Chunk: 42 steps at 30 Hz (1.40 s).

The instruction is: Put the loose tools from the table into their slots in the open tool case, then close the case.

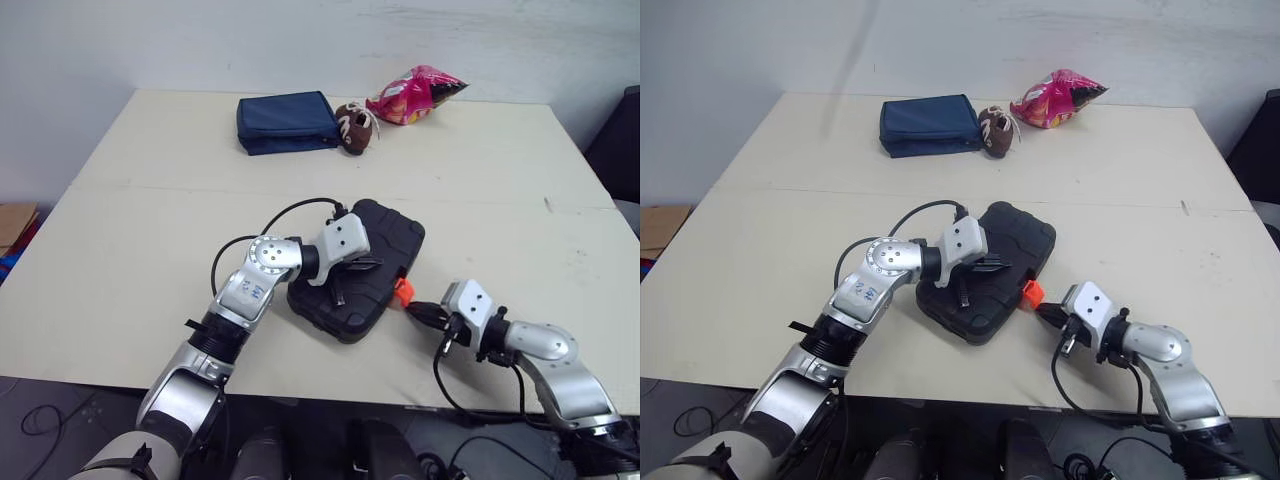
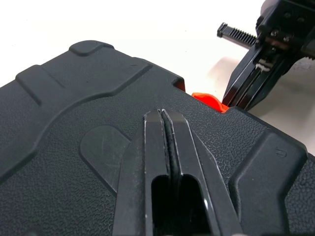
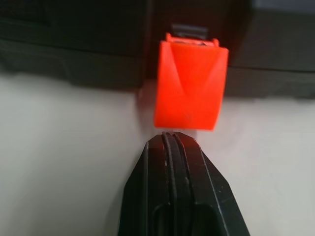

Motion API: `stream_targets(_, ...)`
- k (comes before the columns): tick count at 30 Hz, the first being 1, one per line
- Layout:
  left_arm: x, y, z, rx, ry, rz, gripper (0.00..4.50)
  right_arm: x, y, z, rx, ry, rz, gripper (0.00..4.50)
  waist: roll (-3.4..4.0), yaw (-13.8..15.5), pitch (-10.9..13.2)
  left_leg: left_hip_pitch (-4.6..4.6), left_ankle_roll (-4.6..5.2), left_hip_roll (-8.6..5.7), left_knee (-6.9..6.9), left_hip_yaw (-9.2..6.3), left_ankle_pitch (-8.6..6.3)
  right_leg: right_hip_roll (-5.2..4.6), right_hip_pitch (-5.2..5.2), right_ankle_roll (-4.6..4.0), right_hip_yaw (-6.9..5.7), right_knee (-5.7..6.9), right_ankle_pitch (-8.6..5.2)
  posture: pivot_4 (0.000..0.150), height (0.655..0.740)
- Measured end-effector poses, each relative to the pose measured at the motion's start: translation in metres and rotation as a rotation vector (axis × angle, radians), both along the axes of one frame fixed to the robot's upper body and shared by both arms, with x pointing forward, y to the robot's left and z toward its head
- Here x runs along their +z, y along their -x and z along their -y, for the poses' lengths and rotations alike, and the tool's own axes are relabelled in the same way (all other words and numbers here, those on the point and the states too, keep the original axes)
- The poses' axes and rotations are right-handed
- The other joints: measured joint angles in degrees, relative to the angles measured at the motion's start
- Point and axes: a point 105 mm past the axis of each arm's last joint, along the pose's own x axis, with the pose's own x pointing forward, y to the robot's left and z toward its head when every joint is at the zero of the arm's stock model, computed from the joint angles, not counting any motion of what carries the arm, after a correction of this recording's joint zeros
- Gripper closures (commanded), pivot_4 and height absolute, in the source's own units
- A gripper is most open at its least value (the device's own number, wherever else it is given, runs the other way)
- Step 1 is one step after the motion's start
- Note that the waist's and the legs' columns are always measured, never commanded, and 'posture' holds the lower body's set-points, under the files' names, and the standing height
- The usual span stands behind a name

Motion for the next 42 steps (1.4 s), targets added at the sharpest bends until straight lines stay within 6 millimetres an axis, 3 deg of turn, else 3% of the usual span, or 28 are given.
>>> stream_targets(3,-0.002,-0.001,-0.002,0.008,-0.006,-0.006,4.5,-0.001,-0.002,-0.003,0.004,0.002,-0.002,4.46,-0.06,-0.19,-0.17,0.11,-0.01,0.03,-0.03,0.04,0.0,0.03,0.04,0.0,0.06,0.01,0.0,0.15,0.74)
stream_targets(6,-0.005,-0.004,-0.008,0.027,-0.02,-0.014,4.5,-0.002,-0.01,-0.015,0.02,0.018,-0.01,4.46,-0.16,-1.46,-0.21,0.79,-0.11,0.12,-0.19,0.06,-0.23,0.06,0.72,-0.09,0.11,-0.08,-0.05,0.15,0.74)
stream_targets(10,-0.006,-0.003,-0.007,0.02,-0.022,-0.018,4.5,0.004,-0.019,-0.031,0.051,0.029,-0.004,4.46,-0.11,-1.81,-0.28,0.83,-0.08,0.23,-0.2,0.05,-0.34,0.15,0.71,-0.19,0.12,-0.05,-0.07,0.15,0.74)
stream_targets(16,-0.008,-0.002,-0.006,0.016,-0.022,-0.023,4.5,0.006,-0.016,-0.033,0.081,0.086,-0.029,4.46,-0.08,-1.34,-0.31,0.79,-0.27,0.23,-0.23,0.05,-0.27,0.15,0.66,-0.25,0.11,-0.06,-0.11,0.15,0.74)
stream_targets(24,-0.009,-0.002,-0.006,0.017,-0.02,-0.029,4.5,0.032,-0.008,-0.031,0.143,0.044,0.063,4.46,-0.08,-1.31,-0.31,0.8,-0.14,0.23,-0.24,0.05,-0.35,0.15,0.69,-0.25,0.11,-0.1,-0.11,0.15,0.74)
stream_targets(32,-0.009,-0.001,-0.004,0.012,-0.018,-0.033,4.5,0.027,-0.008,-0.027,0.13,0.082,0.012,4.46,-0.08,-1.15,-0.31,0.78,0.01,0.22,-0.24,0.03,-0.44,0.1,0.7,-0.24,0.11,-0.15,-0.1,0.15,0.74)
stream_targets(42,-0.009,-0.001,-0.004,0.004,-0.022,-0.036,4.5,0.02,-0.002,0.002,0.05,0.136,-0.123,4.46,-0.06,-1.13,-0.33,0.76,0.08,0.24,-0.3,-0.01,-0.5,0.09,0.73,-0.23,0.06,-0.3,-0.1,0.15,0.74)
